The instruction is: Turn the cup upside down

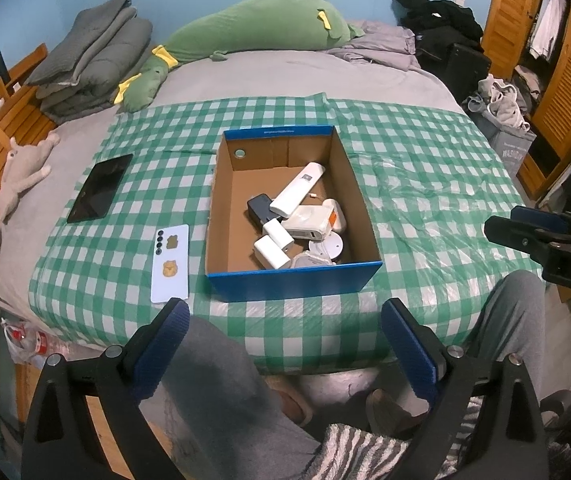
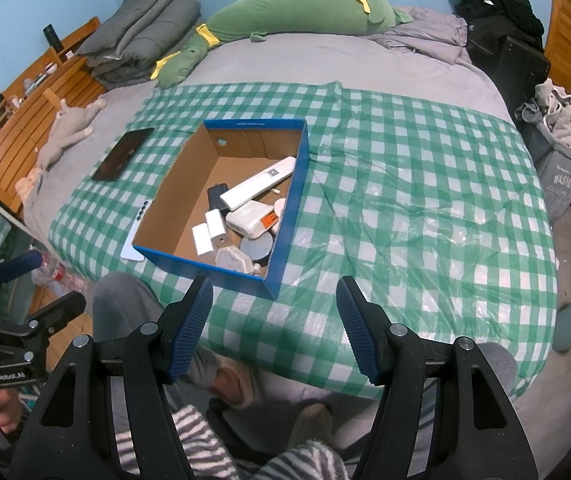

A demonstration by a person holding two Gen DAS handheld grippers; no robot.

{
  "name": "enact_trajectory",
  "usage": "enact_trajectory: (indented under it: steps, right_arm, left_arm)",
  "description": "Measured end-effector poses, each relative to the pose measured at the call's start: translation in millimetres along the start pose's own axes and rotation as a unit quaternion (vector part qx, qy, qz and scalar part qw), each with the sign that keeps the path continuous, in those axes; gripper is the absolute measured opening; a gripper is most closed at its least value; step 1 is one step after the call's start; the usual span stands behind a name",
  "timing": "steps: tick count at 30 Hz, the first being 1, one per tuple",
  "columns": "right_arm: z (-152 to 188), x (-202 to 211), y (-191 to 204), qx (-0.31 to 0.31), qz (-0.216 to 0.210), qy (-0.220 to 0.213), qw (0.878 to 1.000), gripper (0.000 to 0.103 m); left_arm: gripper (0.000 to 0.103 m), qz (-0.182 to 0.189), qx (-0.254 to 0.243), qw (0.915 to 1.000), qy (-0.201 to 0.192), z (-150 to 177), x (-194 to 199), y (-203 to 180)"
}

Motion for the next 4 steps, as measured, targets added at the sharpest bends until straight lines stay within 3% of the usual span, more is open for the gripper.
enact_trajectory:
  steps: [4]
  right_arm:
    - [1.5,0.6,-0.7,0.000,0.000,0.001,1.000,0.063]
  left_arm:
    - [0.098,-0.001,0.005,1.0000,0.002,-1.5,-0.7,1.9]
Point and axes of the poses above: each gripper's, at about its wrist camera, not at the fingertips, and x roughly against the way its jaws point, y to its left, z to its underside, the point moved 3 cm from there along -x, roughly the way its jaws point, and after that the axes turned 8 degrees about z, right-handed, at the moved point
